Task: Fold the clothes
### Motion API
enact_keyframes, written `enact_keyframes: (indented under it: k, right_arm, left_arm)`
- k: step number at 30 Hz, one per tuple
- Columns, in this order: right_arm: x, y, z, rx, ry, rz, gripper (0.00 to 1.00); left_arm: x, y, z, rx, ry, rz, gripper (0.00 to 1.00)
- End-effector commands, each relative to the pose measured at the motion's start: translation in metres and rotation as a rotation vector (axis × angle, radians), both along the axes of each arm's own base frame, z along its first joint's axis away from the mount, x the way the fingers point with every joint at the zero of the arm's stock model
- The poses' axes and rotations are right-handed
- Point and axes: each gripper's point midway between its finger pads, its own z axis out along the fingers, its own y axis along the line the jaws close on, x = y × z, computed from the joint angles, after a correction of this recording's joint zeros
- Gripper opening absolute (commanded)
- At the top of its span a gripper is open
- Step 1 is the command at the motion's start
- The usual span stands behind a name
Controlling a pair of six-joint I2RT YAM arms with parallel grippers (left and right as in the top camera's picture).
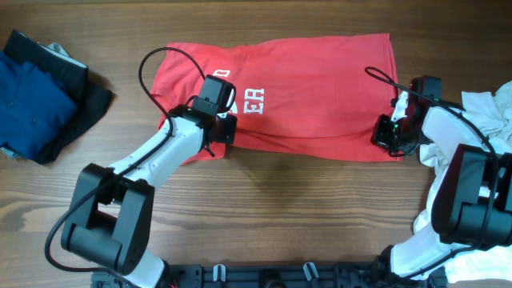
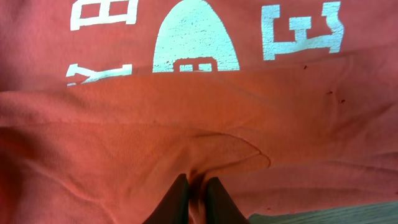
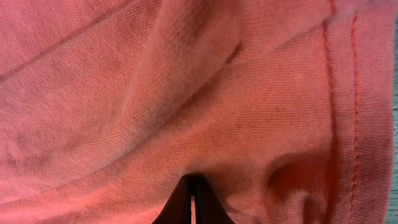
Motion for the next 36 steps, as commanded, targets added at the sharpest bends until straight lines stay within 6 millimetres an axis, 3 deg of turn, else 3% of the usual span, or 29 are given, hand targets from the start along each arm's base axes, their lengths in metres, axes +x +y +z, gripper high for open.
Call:
enact_keyframes:
  k: [1, 10, 15, 18, 20, 22, 23, 24, 26, 27, 30, 36]
  right_arm:
    - [-0.013, -0.003, -0.023, -0.027, 0.075, 0.012, 0.04]
    - [-0.013, -0.003, -0.023, -0.027, 0.075, 0.012, 0.04]
    - [-0.013, -0.003, -0.023, -0.028, 0.075, 0.012, 0.04]
    - [-0.013, -0.003, -0.023, -0.028, 0.075, 0.012, 0.04]
    - [-0.013, -0.003, -0.023, -0.027, 0.075, 0.012, 0.04]
    - [-0.012, -0.003, -0.023, -0.028, 0.073, 0.012, 0.04]
    - [-0.012, -0.004, -0.023, -0.032, 0.072, 0.013, 0.04]
    - [-0.012, -0.004, -0.023, -0.032, 0.072, 0.013, 0.04]
    - [-0.012, -0.004, -0.023, -0.032, 0.072, 0.012, 0.05]
    - [-0.012, -0.004, -0.023, -0.032, 0.072, 0.012, 0.05]
    - [-0.012, -0.004, -0.023, -0.032, 0.072, 0.012, 0.05]
    - [-0.013, -0.004, -0.023, -0.03, 0.078, 0.012, 0.05]
  left_arm:
    - [0.008, -0.001, 0.013, 0.003, -0.043, 0.001, 0.04]
    - [0.026, -0.008, 0.023, -0.033, -0.127, 0.003, 0.04]
    - [0.06, -0.002, 0.043, -0.086, -0.262, 0.046, 0.04]
    - [0.088, 0.004, 0.066, -0.132, -0.395, 0.08, 0.04]
    - [0.095, 0.005, 0.073, -0.145, -0.43, 0.087, 0.04]
    - [0.081, -0.002, 0.06, -0.169, -0.345, 0.055, 0.04]
    - [0.059, -0.012, 0.045, -0.207, -0.228, 0.009, 0.05]
    - [0.042, -0.017, 0.035, -0.226, -0.148, -0.013, 0.09]
    - [0.017, -0.022, 0.022, -0.228, -0.032, -0.037, 0.31]
    - [0.005, -0.024, 0.016, -0.217, 0.015, -0.047, 0.34]
    - [-0.012, -0.03, 0.011, -0.199, 0.071, -0.072, 0.4]
    - [-0.014, -0.028, 0.002, -0.164, 0.083, -0.068, 0.43]
